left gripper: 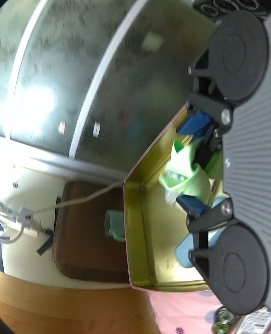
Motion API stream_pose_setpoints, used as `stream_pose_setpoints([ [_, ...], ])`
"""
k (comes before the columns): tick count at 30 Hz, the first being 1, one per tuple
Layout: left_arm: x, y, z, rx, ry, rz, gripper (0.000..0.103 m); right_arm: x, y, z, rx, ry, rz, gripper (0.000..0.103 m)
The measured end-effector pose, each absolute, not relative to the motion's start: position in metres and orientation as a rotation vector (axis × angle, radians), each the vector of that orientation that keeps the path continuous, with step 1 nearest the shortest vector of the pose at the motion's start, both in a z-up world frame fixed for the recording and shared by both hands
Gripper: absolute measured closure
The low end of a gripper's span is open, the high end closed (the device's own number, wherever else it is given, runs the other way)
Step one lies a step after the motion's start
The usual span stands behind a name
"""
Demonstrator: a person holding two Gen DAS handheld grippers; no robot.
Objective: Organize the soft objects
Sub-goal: 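Carry the green cloth into the pink tin and release, then move the right gripper back toward the remaining items on the bed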
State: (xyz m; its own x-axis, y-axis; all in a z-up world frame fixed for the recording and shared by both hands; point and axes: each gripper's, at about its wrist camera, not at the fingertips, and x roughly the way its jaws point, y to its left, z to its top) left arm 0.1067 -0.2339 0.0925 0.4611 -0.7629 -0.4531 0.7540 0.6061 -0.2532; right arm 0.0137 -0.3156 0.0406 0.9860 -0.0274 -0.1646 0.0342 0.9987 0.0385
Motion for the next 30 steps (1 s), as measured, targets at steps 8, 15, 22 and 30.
stream_pose_setpoints([
  [8,0.153,-0.259,0.065,0.024,0.614,-0.666,0.006,0.046,-0.346,0.019,0.131,0.272,-0.147,0.037],
  [15,0.131,-0.217,0.068,-0.014,0.56,-0.646,0.006,0.005,-0.341,0.019,0.203,0.187,-0.142,0.034],
  [22,0.077,-0.15,0.058,0.03,0.517,-0.629,0.003,-0.011,-0.301,0.022,0.239,0.189,-0.01,0.034],
  [30,0.079,-0.027,0.028,-0.003,0.574,-0.314,0.003,0.015,-0.216,0.035,0.157,0.302,0.33,0.032],
])
